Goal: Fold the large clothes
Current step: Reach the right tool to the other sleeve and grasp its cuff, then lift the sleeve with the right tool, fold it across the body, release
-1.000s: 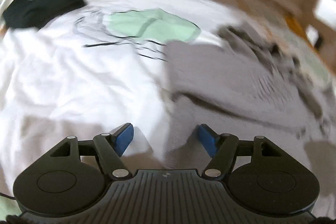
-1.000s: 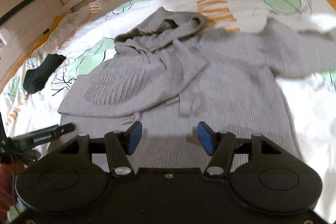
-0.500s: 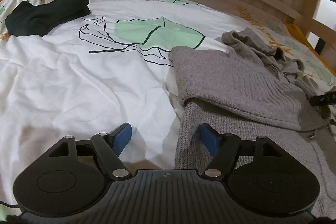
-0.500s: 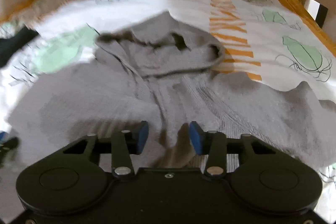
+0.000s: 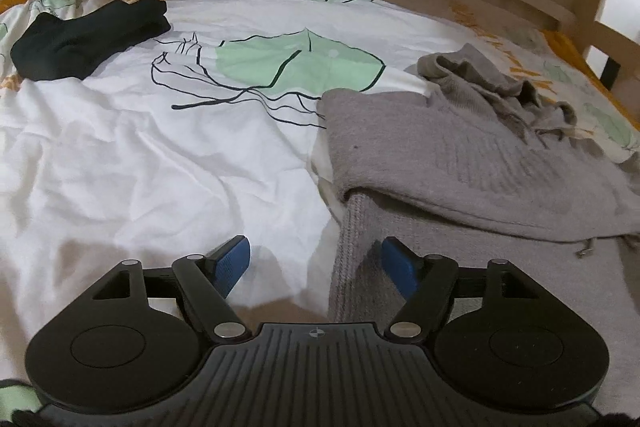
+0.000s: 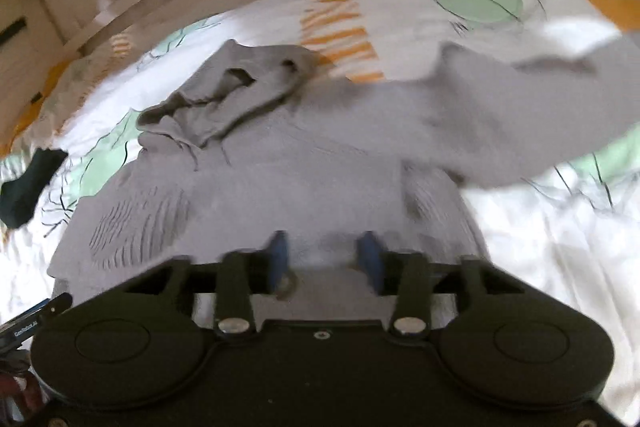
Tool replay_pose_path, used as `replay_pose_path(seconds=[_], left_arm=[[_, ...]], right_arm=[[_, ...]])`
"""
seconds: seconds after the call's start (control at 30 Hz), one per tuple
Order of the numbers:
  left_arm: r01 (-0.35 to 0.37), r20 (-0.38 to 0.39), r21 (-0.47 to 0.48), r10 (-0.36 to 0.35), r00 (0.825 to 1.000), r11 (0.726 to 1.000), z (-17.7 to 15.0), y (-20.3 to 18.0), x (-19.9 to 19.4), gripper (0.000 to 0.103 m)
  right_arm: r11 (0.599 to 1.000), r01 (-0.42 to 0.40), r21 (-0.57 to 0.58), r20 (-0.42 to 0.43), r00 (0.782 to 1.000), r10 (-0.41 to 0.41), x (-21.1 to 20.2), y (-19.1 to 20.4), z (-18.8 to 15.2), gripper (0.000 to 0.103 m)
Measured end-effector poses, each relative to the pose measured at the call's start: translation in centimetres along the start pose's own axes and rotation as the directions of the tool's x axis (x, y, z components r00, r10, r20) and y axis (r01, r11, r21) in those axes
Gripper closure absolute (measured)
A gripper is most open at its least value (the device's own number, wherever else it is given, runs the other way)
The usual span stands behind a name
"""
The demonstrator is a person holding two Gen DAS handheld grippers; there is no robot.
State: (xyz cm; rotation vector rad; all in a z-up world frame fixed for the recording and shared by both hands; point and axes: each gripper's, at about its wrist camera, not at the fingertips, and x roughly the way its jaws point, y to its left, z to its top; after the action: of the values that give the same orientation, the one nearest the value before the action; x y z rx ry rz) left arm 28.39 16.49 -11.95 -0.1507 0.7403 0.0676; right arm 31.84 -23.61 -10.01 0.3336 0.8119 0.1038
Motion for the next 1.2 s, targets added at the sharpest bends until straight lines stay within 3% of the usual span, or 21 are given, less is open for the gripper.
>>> replay_pose_path(seconds=[0.2, 0.37, 0.4, 0.43, 0.47, 0.53, 0.63, 0.77, 0.83, 0.93, 0.97, 1.2], left_arm=[[0.037, 0.057, 0.064, -0.041, 0.998, 0.997, 2.6, -2.3, -2.6, 0.032], [0.047, 0.021, 0.078, -0.049, 0.999, 0.996, 4.4, -4.3, 0.8, 0.032], [0.037, 0.001, 0.078, -0.037, 0.999, 0.996, 4.5, -4.5, 1.8, 0.032], [0.022, -0.021, 0.072, -0.021, 1.0, 0.997, 4.5, -4.5, 2.8, 0.032], [0.001, -0.042, 0.067, 0.002, 0.999, 0.998, 4.5, -4.4, 3.9, 0.032], [-0.044, -0.07, 0.053, 0.047, 0.996, 0.998, 4.0, -3.8, 5.4, 0.028], [-0.031, -0.053, 0.018, 0.032, 0.998, 0.999, 3.2, -2.4, 6.1, 0.02], [-0.061, -0.049, 0.052, 0.064, 0.997, 0.997, 3.2, -3.0, 5.7, 0.02], [-0.06, -0.062, 0.033, 0.062, 0.996, 0.998, 3.9, -3.0, 5.1, 0.022], [-0.03, -0.037, -0.006, 0.03, 0.999, 1.0, 4.8, -3.7, 3.1, 0.023], [-0.011, -0.021, -0.006, 0.011, 1.0, 1.0, 5.2, -4.3, 2.3, 0.023], [0.133, -0.02, 0.058, -0.132, 0.991, 0.989, 6.4, -11.2, 0.9, 0.023]], right_arm=[[0.999, -0.017, 0.049, 0.015, 1.0, 0.016, 0.6, -1.3, 1.0, 0.04], [0.999, -0.001, 0.053, -0.009, 1.0, 0.002, 2.4, -1.4, 1.0, 0.041], [0.999, 0.011, 0.041, -0.01, 1.0, -0.01, 2.6, -1.2, 1.0, 0.043], [0.999, 0.035, 0.02, -0.007, 0.999, -0.035, 2.6, -0.9, 1.1, 0.06], [0.998, 0.067, -0.008, -0.001, 0.998, -0.067, 2.6, -0.6, 1.1, 0.088], [0.997, 0.068, -0.032, 0.02, 0.998, -0.067, 2.2, -0.5, 1.3, 0.087], [0.994, 0.086, -0.061, 0.037, 0.996, -0.084, 1.8, -0.7, 1.4, 0.087], [0.994, 0.081, -0.071, 0.016, 0.997, -0.08, 2.6, -1.5, 0.4, 0.086], [0.995, 0.065, -0.071, 0.028, 0.998, -0.064, 2.3, -1.6, 0.4, 0.08], [1.0, 0.003, -0.016, 0.041, 0.999, -0.002, 0.9, -2.4, 0.9, 0.043], [1.0, -0.022, 0.002, 0.053, 0.998, 0.021, 0.2, -2.7, 1.0, 0.038], [0.994, -0.027, 0.11, 0.056, 0.998, 0.021, -3.1, -7.3, 2.5, 0.037]])
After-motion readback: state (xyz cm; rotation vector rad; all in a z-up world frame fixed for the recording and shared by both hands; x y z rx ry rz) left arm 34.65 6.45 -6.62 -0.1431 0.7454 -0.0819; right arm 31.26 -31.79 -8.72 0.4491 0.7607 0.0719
